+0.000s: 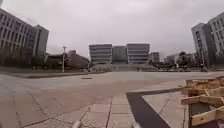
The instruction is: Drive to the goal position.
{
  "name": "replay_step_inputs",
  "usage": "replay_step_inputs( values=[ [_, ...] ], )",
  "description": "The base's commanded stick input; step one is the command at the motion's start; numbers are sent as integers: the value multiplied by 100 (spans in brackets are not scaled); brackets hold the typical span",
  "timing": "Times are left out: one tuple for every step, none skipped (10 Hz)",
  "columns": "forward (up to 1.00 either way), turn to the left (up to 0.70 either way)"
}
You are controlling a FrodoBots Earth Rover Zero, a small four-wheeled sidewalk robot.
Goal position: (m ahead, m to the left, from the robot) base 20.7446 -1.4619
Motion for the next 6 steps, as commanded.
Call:
replay_step_inputs(
  values=[
    [70,-4],
    [70,0],
    [70,0],
    [70,0],
    [70,0],
    [70,0]
  ],
)
